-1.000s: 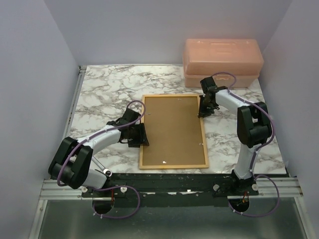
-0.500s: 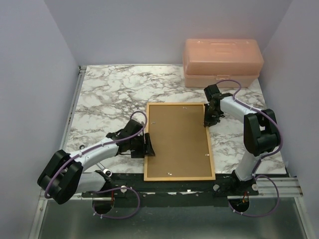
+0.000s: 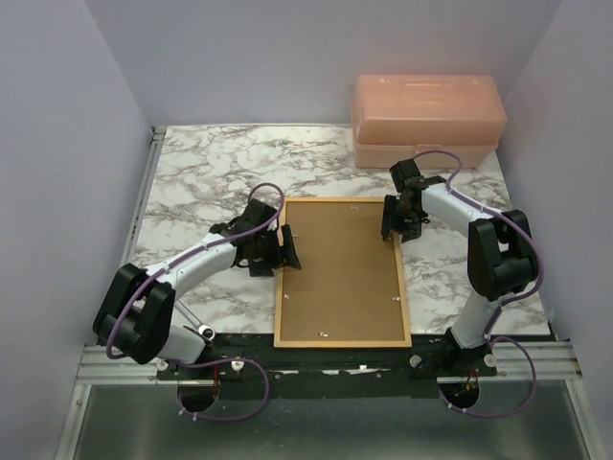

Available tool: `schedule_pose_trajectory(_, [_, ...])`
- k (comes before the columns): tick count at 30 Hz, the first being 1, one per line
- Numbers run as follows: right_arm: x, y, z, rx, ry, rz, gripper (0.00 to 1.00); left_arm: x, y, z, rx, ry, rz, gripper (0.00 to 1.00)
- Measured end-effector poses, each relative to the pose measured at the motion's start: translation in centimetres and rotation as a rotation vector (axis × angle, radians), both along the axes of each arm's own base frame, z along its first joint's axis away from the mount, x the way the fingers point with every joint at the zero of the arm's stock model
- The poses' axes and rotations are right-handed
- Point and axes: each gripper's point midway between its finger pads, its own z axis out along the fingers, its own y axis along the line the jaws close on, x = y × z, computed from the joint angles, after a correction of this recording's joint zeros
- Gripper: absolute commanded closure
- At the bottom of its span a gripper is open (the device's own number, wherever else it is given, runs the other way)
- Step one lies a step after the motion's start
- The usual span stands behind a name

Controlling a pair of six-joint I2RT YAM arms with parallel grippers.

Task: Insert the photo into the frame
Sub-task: Install the photo frame at the center of the board.

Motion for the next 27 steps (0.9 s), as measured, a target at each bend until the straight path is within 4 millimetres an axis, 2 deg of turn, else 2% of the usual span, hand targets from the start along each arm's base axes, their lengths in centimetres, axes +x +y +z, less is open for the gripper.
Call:
schedule_pose_trajectory(11, [0.0, 0.0, 0.0, 0.002, 0.001, 0.001, 0.41, 7.5, 0.7, -0.5, 0.117, -0.013, 0.032, 0.30])
schedule_pose_trajectory(15, [0.1, 0.2, 0.2, 0.008, -0.002, 0.003, 0.41, 9.5, 0.4, -0.4, 0.159, -0.031, 0.016, 0.32])
schedule_pose_trajectory(20, [0.1, 0.3, 0.0, 0.013, 0.004, 0.005, 0.41, 11.1, 0.2, -1.0, 0.199, -0.034, -0.003, 0.37])
schedule_pose_trajectory(27, [0.1, 0.3, 0.0, 0.016, 0.008, 0.006, 0.41, 11.4, 0.4, -2.6, 0.237, -0.001, -0.023, 0.42])
